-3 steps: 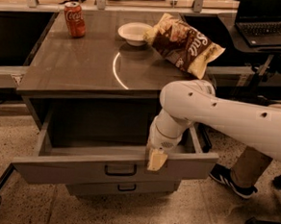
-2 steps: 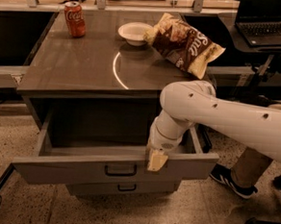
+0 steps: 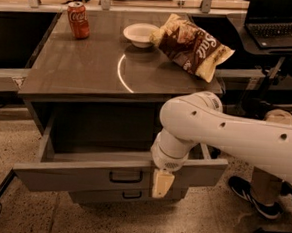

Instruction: Open top drawer

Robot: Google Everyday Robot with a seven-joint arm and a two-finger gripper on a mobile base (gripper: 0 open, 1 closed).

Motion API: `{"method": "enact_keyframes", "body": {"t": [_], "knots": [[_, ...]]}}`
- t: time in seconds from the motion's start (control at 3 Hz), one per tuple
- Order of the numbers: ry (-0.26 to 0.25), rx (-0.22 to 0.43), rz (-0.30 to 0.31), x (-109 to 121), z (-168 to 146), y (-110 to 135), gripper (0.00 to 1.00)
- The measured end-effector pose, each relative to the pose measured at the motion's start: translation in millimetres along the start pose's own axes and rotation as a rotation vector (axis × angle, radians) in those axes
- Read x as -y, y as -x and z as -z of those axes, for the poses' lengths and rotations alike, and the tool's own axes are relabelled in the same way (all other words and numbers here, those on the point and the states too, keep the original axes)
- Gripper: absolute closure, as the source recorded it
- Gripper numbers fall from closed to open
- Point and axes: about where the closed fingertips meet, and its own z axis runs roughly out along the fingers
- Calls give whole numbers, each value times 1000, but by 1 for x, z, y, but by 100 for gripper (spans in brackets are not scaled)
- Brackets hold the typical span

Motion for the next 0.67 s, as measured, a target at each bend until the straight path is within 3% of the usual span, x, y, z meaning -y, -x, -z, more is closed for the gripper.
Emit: {"method": "enact_keyframes", "body": {"t": [0.33,0.67], "knots": [[16,-15,2,-10,0,2,0],[40,-29,-6,-15,-7,4,25]]}}
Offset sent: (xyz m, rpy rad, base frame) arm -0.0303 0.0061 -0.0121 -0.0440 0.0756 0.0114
